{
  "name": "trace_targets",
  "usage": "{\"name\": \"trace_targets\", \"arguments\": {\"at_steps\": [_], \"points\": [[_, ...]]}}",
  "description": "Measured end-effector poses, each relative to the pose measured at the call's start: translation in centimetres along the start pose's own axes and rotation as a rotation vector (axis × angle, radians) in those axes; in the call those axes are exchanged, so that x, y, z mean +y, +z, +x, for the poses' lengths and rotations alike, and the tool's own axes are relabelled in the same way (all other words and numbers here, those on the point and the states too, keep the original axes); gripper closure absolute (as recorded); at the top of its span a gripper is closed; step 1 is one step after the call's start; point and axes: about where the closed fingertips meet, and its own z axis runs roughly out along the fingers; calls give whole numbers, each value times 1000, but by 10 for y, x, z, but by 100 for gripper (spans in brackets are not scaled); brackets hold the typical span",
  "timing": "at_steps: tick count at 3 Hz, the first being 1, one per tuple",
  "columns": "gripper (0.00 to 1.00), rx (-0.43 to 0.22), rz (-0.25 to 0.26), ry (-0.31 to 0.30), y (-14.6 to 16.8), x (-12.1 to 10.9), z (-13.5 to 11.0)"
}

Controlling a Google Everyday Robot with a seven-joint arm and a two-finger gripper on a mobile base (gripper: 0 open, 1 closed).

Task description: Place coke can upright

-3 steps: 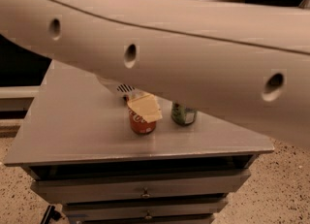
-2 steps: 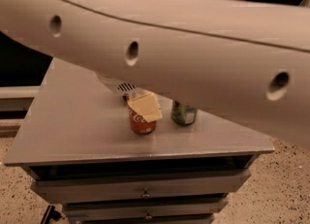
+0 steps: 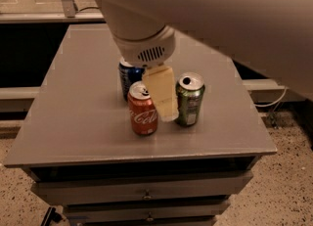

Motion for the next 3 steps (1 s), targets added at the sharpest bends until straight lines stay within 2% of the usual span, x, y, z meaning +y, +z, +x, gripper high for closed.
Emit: {"name": "trace_targets", "arguments": {"at_steps": [1, 2, 3], "points": [[0, -97, -22, -20, -11, -9, 14], [0, -231, -64, -70, -13, -14, 28], [0, -370, -89, -147, -12, -13, 39]]}}
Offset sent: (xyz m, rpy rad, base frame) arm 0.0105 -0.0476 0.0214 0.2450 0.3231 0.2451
